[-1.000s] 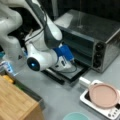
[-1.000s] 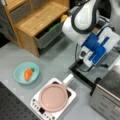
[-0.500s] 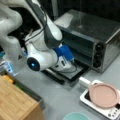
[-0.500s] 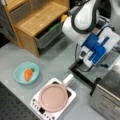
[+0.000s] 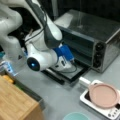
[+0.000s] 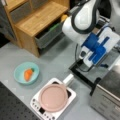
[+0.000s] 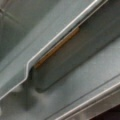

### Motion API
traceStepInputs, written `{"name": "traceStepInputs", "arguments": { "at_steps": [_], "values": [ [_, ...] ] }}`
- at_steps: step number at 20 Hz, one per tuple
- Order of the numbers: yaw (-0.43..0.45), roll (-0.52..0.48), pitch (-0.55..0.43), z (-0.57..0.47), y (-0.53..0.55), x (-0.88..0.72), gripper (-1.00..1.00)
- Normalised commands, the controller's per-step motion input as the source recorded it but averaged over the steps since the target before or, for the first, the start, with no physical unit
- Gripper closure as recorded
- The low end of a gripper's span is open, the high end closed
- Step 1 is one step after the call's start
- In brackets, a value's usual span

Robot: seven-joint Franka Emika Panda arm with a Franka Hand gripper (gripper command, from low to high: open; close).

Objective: Open the microwave oven door. Pull out the microwave oven tray. Pick up the bowl. Place the bowl on the microwave tray.

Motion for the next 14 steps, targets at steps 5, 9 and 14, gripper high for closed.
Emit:
{"name": "traceStepInputs", "arguments": {
  "at_steps": [5, 9, 14],
  "values": [
    [-0.096, 0.177, -0.093, -0.09, 0.02, -0.03, -1.00],
    [-0.096, 0.177, -0.093, -0.09, 0.02, -0.03, -1.00],
    [-0.096, 0.177, -0.093, -0.09, 0.02, -0.03, -1.00]
  ]
}}
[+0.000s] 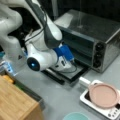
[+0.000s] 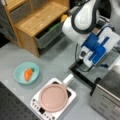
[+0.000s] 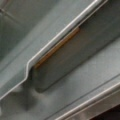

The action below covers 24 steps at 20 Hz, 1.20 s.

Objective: Open the microwave oven door. Pull out the microwave oven tray. Pick up the bowl. Place the bowl on the microwave tray.

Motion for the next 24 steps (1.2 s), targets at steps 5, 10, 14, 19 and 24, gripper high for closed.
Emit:
{"name": "traceStepInputs", "arguments": {
  "at_steps": [5, 10, 14, 19, 24],
  "values": [
    [-0.096, 0.177, -0.093, -0.09, 0.02, -0.03, -1.00],
    [-0.096, 0.177, -0.093, -0.09, 0.02, -0.03, -1.00],
    [-0.096, 0.177, -0.093, -0.09, 0.02, -0.03, -1.00],
    [-0.096, 0.177, -0.093, -0.09, 0.02, -0.03, -1.00],
    [-0.096, 0.177, -0.093, -0.09, 0.02, -0.03, -1.00]
  ]
}}
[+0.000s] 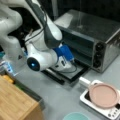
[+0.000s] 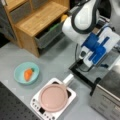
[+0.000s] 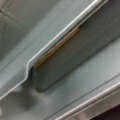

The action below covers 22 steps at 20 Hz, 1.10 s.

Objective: Open the microwave oven door. Pull out the microwave oven tray. Pick up the bowl. Place the bowl on the microwave tray.

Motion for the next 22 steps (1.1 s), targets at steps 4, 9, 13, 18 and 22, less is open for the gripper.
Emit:
{"name": "traceStepInputs", "arguments": {
  "at_steps": [4, 9, 13, 18, 22],
  "values": [
    [-0.096, 0.177, -0.093, -0.09, 0.02, -0.03, -1.00],
    [-0.096, 0.177, -0.093, -0.09, 0.02, -0.03, -1.00],
    [-0.096, 0.177, -0.093, -0.09, 0.02, -0.03, -1.00],
    [-0.096, 0.177, -0.093, -0.09, 0.02, -0.03, -1.00],
    [-0.096, 0.177, -0.093, -0.09, 0.02, -0.03, -1.00]
  ]
}}
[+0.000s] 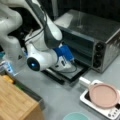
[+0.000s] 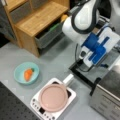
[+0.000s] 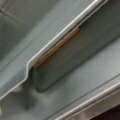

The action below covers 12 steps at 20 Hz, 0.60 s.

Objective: Open the microwave oven door. Pull out the microwave oven tray. Pick up the bowl. Place the bowl on the microwave tray.

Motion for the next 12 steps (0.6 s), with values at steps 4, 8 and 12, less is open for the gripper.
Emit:
{"name": "traceStepInputs", "arguments": {
  "at_steps": [4, 8, 12],
  "values": [
    [-0.096, 0.177, -0.093, -0.09, 0.02, -0.03, -1.00],
    [-0.187, 0.223, -0.045, -0.09, -0.03, -0.02, -1.00],
    [-0.247, 0.247, 0.022, -0.09, -0.27, -0.04, -1.00]
  ]
}}
